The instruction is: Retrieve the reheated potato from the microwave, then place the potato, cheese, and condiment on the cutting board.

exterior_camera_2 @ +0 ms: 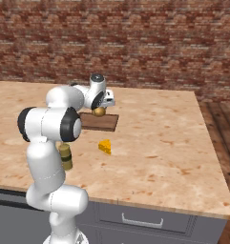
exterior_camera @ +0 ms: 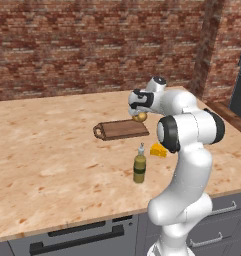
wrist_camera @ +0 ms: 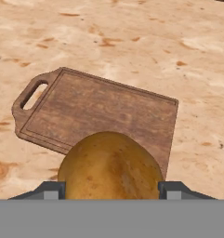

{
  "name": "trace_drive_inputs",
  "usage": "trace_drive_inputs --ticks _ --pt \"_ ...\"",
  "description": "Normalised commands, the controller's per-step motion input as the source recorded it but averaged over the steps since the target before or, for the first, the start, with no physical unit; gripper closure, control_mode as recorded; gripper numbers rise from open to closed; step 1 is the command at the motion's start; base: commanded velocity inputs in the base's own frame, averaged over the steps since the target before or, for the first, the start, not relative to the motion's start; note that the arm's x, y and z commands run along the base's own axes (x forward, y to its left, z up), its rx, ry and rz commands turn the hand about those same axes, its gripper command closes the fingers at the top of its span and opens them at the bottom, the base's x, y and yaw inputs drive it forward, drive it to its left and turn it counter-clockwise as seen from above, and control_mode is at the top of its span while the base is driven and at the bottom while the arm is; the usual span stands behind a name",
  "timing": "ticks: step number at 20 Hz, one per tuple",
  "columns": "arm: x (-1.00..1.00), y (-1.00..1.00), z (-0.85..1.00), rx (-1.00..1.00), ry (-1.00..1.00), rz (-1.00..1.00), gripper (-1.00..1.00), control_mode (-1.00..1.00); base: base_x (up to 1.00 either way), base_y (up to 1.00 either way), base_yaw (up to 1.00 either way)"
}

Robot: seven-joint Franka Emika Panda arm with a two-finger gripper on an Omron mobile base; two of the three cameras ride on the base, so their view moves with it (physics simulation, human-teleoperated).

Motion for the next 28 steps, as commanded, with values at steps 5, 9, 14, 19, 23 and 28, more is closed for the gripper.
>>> trace_drive_inputs --ticks 5,9,14,19,23,28 --pt "0.39 -0.11 -0.27 0.00 0.00 0.00 1.00 -1.00 0.00 0.00 0.00" --pt "0.35 -0.12 -0.27 0.00 0.00 0.00 1.00 -1.00 0.00 0.00 0.00" --pt "0.27 -0.08 -0.33 0.00 0.00 0.00 1.00 -1.00 0.00 0.00 0.00" --pt "0.31 -0.01 -0.30 0.00 0.00 0.00 1.00 -1.00 0.00 0.00 0.00" --pt "0.23 0.00 -0.30 0.00 0.00 0.00 1.00 -1.00 0.00 0.00 0.00" --pt "0.17 0.00 -0.30 0.00 0.00 0.00 1.00 -1.00 0.00 0.00 0.00"
